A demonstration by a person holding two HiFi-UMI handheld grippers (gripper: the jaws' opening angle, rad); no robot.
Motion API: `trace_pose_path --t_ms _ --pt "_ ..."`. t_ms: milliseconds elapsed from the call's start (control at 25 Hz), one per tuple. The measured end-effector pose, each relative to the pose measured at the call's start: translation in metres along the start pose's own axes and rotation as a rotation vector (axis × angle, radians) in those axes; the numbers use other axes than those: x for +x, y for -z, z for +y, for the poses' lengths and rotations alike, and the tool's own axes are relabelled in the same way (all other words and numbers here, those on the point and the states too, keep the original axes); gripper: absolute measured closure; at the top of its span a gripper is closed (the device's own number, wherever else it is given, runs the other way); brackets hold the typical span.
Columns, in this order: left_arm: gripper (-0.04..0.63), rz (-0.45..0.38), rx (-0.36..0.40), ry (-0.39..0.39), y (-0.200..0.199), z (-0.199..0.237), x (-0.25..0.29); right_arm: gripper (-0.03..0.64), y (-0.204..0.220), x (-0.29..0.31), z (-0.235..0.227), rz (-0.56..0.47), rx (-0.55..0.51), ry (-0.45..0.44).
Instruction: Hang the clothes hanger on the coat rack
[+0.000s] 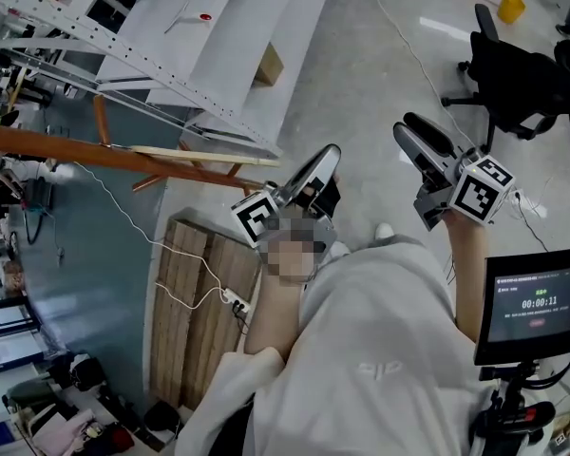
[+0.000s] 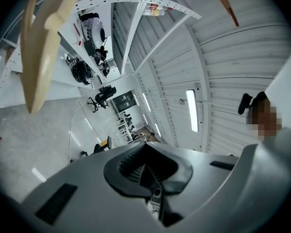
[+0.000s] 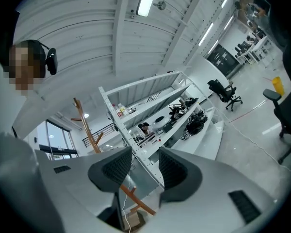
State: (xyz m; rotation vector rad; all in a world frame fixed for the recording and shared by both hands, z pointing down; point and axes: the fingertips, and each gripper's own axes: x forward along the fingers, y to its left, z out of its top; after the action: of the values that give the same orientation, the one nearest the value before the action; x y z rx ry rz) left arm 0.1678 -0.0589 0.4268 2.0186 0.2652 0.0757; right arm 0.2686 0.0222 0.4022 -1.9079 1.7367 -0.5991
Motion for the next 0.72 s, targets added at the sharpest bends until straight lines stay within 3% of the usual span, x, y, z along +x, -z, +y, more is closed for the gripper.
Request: trace_pose_path --t_ms 720 --pt "0.589 -0.043 0.002 0.005 -0.0010 -0.0073 -0.0081 0.430 0.0064 0.0071 0.0043 0.039 -0.012 -0.032"
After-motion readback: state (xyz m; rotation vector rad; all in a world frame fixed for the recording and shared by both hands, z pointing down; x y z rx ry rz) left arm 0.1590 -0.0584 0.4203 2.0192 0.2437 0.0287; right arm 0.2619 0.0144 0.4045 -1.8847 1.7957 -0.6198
